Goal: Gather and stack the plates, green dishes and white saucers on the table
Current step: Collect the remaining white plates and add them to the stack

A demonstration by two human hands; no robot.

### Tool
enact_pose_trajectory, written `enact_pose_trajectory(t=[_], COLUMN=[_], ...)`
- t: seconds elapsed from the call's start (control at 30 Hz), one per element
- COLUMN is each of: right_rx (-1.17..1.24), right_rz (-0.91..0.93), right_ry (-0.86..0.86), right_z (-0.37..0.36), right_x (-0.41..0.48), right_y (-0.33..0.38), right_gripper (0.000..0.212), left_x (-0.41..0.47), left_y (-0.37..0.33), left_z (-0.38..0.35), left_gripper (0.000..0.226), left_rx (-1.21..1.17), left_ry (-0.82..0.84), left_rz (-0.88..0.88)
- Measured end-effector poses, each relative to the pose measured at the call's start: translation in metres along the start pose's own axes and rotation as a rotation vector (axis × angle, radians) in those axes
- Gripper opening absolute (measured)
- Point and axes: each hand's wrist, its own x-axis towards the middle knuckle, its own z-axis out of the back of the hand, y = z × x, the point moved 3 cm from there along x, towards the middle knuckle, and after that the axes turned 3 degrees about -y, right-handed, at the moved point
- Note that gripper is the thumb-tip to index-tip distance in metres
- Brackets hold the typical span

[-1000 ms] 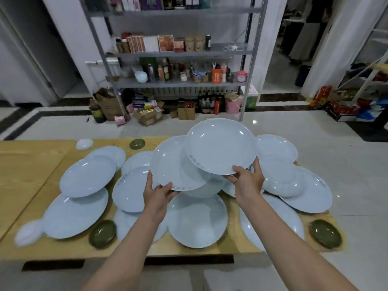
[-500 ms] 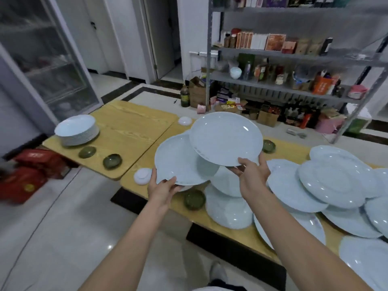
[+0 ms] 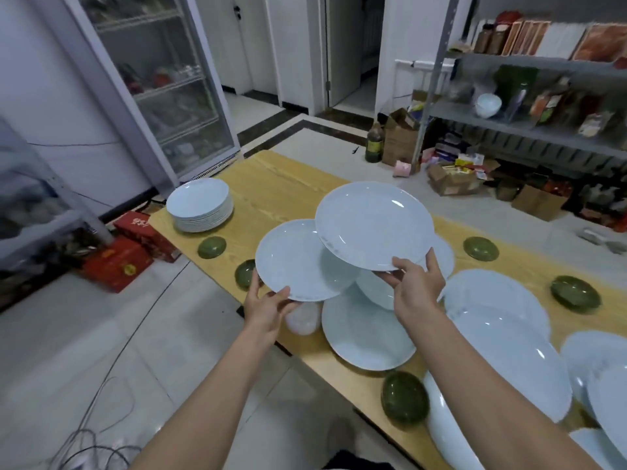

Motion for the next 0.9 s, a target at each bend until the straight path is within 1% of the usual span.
enact_pose_trajectory(t=[0.13,0.3,0.43,0.57,0.9], right_rx=[-0.021,-0.046,-0.062,-0.048,-0.048], right_rz=[-0.016,-0.025,-0.020,0.001,0.040], right_ry=[-0.002,-0.014,-0.042,-0.073,-0.262], right_z=[-0.044,-0.082,-0.109,-0.128,-0.167], right_x=[0.037,0.062,0.080,0.095,0.121], right_y=[-0.012,-0.027,-0.042,-0.062,-0.114], right_gripper=[0.085,0.084,0.084,0.084,0.086], left_x=[0.051,0.101,0.143,0.183,0.278], left_y=[-0.021,-0.033,-0.044,-0.054,-0.080], left_z=[-0.002,-0.003,-0.003,-0.005,-0.012], left_gripper=[0.088,0.084,0.091,0.094,0.092], left_rx=[0.023,-0.002,0.068,0.106,0.325], left_ry=[-0.040,-0.023,-0.035,0.004,0.126], left_rz=[-0.010,0.034,0.049,0.120,0.240])
